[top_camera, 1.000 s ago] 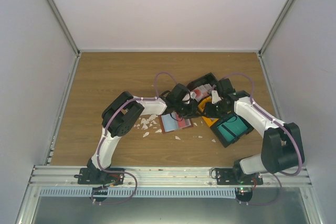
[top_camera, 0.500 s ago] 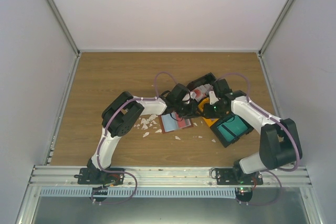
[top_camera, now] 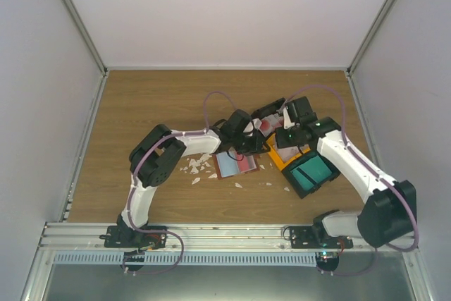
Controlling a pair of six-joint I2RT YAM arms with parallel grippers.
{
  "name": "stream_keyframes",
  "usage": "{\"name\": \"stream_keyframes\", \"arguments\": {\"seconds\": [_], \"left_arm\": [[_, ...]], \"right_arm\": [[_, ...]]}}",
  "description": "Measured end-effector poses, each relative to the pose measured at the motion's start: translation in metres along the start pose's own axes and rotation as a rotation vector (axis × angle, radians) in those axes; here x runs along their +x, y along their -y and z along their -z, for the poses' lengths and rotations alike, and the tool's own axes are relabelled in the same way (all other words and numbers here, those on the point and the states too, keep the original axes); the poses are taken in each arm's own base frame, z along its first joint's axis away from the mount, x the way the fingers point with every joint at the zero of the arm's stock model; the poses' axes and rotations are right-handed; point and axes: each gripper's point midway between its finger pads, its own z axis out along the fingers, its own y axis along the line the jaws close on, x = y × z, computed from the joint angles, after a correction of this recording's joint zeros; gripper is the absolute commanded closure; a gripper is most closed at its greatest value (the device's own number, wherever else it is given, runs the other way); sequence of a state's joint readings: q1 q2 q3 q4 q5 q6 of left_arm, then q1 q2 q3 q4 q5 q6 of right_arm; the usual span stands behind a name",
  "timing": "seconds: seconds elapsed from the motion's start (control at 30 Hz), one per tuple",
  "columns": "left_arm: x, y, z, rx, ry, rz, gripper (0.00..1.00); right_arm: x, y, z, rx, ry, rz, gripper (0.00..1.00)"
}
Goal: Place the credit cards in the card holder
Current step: Pick up the credit card from the storage box.
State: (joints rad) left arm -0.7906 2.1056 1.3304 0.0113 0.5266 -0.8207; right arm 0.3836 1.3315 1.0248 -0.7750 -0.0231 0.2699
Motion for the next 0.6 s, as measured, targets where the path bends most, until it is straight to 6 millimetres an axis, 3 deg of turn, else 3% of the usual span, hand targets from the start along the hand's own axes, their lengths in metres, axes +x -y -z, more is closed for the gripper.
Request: {"name": "stream_keyframes", "arguments": {"seconds": [0.2,0.33,0.47,0.6], "left_arm": [[-0.006,0.016,0.034,-0.021,0.082,-0.062,0.48],[-0.010,0.023,0.071,-0.028,0.138,-0.122,0.37],[-0.025,0.008,0.117,-0.031,0.194,-0.164,0.31],[-0.032,-0.008,0.152,-0.067,0.225,-0.234,0.28]], "right_arm": [[-0.023,-0.010,0.031,-0.042,0.097,0.017,0.99],[-0.026,-0.030,0.039,-0.154,0.119,0.046,0.99],[-0.028,-0.053,0.038,-0.291,0.140,0.073,1.00],[-0.015,-0.081,0.031,-0.465,0.127,0.113,1.00]]}}
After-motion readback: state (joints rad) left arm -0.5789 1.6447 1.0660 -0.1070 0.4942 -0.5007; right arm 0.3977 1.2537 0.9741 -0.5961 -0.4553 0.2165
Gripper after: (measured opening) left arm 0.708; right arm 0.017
